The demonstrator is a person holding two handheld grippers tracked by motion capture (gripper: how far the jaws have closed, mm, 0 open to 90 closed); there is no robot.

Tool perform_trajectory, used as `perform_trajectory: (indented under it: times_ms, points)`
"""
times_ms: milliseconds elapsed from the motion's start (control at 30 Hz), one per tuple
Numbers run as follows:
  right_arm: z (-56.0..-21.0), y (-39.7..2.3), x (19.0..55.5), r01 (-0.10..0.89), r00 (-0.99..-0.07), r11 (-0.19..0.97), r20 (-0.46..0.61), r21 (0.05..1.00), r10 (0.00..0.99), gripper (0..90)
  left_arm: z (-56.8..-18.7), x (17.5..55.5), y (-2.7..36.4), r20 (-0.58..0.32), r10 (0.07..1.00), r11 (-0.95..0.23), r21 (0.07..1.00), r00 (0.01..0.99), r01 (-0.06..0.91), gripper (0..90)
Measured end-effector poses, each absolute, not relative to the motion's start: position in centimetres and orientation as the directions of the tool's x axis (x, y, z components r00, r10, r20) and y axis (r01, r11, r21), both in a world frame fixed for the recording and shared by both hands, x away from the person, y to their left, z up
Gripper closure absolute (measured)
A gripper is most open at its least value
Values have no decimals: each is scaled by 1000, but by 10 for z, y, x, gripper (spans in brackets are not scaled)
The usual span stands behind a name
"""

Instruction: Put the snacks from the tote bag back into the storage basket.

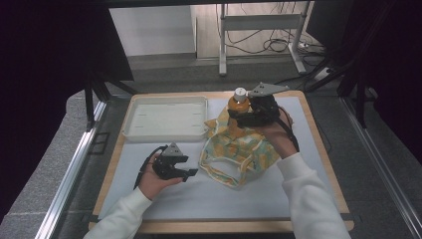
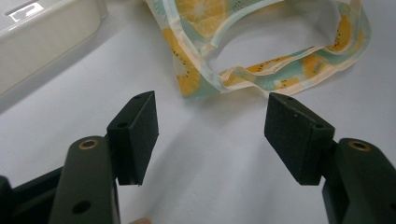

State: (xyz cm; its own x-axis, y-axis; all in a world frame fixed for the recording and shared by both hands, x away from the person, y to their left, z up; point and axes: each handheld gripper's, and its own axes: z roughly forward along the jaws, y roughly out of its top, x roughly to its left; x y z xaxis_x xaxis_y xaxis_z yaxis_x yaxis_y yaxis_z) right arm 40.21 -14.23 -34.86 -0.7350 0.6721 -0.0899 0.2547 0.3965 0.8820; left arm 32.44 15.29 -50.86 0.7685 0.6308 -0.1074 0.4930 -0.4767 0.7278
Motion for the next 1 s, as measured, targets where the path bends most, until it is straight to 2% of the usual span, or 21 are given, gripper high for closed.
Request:
perform_trajectory:
  times_ms: [1000]
  points:
    - [-345, -104, 414, 237, -755, 394, -86, 888, 650, 300, -507, 323, 155, -114, 630, -468, 734, 768, 493, 349]
